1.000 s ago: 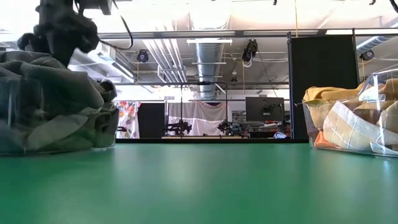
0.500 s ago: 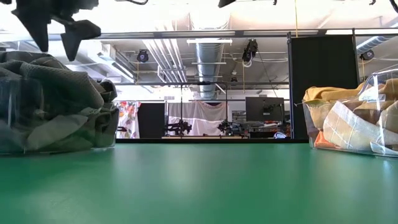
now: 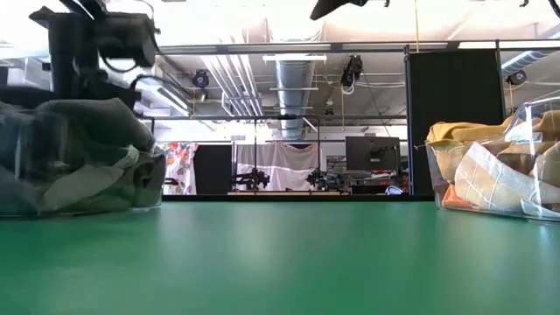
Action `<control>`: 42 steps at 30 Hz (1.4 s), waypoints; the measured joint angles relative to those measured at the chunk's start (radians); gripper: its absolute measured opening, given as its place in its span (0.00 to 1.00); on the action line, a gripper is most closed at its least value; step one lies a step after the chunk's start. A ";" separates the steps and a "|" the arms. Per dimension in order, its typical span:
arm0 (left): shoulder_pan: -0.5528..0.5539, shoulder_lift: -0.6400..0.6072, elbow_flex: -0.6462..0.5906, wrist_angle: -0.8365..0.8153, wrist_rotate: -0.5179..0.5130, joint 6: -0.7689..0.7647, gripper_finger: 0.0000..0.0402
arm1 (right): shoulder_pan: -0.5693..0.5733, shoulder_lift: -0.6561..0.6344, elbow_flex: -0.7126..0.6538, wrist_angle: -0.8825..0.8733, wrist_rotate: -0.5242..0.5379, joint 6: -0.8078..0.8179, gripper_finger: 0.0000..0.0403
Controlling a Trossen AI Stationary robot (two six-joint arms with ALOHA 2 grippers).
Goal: Sort microfiber towel by color & place in baskets
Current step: Put the gray patterned microfiber towel into the left transparent bin, then return to Home Position
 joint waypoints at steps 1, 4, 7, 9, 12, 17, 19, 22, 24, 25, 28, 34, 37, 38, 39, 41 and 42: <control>0.004 0.015 -0.005 -0.007 -0.031 0.000 0.58 | 0.000 0.000 -0.009 0.001 -0.001 0.000 0.88; 0.018 0.064 0.017 -0.015 -0.081 -0.019 0.58 | -0.001 0.000 -0.041 0.000 -0.002 0.000 0.88; 0.032 0.127 0.054 -0.022 -0.010 -0.029 0.58 | -0.002 0.000 -0.068 0.004 -0.013 0.008 0.88; 0.057 0.174 0.072 -0.019 0.085 -0.030 0.57 | -0.002 0.000 -0.092 0.021 -0.023 0.009 0.88; 0.112 0.239 0.083 0.010 0.178 -0.041 0.57 | -0.001 0.002 -0.125 0.057 -0.027 -0.018 0.88; 0.172 0.244 0.087 0.078 0.203 -0.061 0.57 | 0.019 -0.007 -0.187 0.192 -0.026 -0.116 0.88; 0.175 0.206 0.069 0.120 0.197 -0.072 0.57 | 0.022 -0.025 -0.212 0.252 -0.012 -0.160 0.88; 0.173 0.139 0.052 0.152 0.171 -0.084 0.57 | 0.017 -0.087 -0.285 0.347 0.003 -0.205 0.87; 0.173 0.099 0.053 0.151 0.156 -0.088 0.57 | 0.008 -0.134 -0.358 0.407 0.004 -0.229 0.86; 0.173 0.080 0.055 0.148 0.155 -0.087 0.57 | 0.001 -0.152 -0.392 0.434 0.003 -0.231 0.86; 0.173 0.030 0.065 0.100 0.152 -0.086 0.57 | -0.014 -0.188 -0.475 0.476 0.013 -0.265 0.84; 0.173 -0.075 0.148 -0.077 0.153 -0.095 0.57 | -0.019 -0.200 -0.527 0.445 0.027 -0.315 0.80; 0.170 -0.145 0.190 -0.080 0.175 -0.129 0.58 | -0.015 -0.212 -0.597 0.653 -0.025 -0.374 0.76; 0.166 -0.165 0.200 -0.080 0.188 -0.143 0.58 | -0.013 -0.223 -0.635 0.734 -0.043 -0.409 0.74; 0.160 -0.182 0.208 -0.078 0.192 -0.155 0.58 | -0.013 -0.239 -0.678 0.816 -0.049 -0.428 0.71; 0.142 -0.208 0.217 -0.081 0.202 -0.172 0.58 | -0.016 -0.276 -0.764 0.948 -0.055 -0.449 0.65; 0.131 -0.220 0.224 -0.083 0.204 -0.193 0.58 | -0.021 -0.304 -0.807 0.999 -0.056 -0.461 0.62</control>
